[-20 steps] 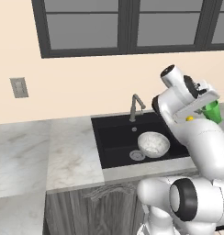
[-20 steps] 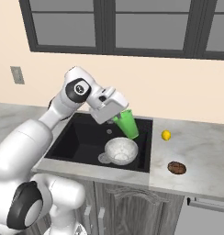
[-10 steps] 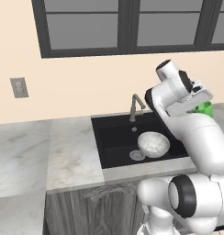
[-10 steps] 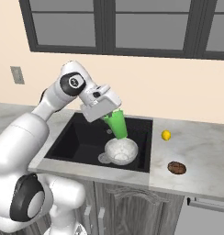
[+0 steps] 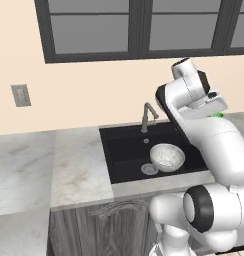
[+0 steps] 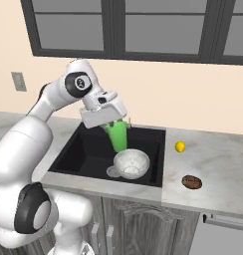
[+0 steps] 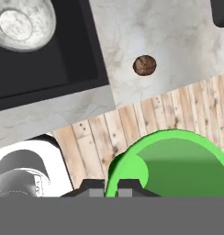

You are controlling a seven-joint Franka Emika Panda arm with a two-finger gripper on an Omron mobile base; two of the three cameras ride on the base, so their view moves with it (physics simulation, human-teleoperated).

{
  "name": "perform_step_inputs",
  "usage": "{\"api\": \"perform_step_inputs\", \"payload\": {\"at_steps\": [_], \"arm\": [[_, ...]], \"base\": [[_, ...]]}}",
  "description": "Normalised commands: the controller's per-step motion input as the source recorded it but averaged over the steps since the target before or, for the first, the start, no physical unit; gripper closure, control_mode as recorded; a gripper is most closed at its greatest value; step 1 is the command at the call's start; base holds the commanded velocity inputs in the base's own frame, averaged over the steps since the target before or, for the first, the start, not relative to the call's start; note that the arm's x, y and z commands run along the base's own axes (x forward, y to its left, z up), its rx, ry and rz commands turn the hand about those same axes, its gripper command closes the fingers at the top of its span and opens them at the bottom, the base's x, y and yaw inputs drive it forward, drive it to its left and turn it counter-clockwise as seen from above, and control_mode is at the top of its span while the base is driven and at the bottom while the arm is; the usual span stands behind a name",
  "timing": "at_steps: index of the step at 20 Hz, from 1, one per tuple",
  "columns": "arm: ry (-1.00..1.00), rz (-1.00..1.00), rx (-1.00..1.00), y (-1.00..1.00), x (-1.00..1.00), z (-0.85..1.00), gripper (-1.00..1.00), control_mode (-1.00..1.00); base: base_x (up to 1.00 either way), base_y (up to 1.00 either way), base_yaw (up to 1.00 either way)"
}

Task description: Remove the potato and lemon from the sink. Then move the bowl and cup from the counter to the sink for washing.

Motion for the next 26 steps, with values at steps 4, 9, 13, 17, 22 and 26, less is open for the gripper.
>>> {"api": "perform_step_inputs", "payload": {"at_steps": [4, 9, 13, 17, 22, 26], "arm": [[0.00, 0.00, 0.15, 0.19, -0.07, 0.00, 1.00, -1.00], [0.00, 0.00, 0.14, 0.20, -0.08, 0.00, 1.00, -1.00], [0.00, 0.00, 0.12, 0.12, -0.13, 0.00, 1.00, -1.00], [0.00, 0.00, 0.10, 0.13, -0.17, 0.00, 1.00, -1.00], [-0.03, 0.00, 0.09, 0.20, -0.15, 0.00, 1.00, -1.00], [-0.03, 0.00, 0.07, 0.29, -0.06, 0.00, 1.00, -1.00]], "base": [[0.00, 0.00, 0.00], [0.00, 0.00, 0.00], [0.00, 0.00, 0.00], [0.00, 0.00, 0.00], [0.00, 0.00, 0.00], [0.00, 0.00, 0.00]]}}
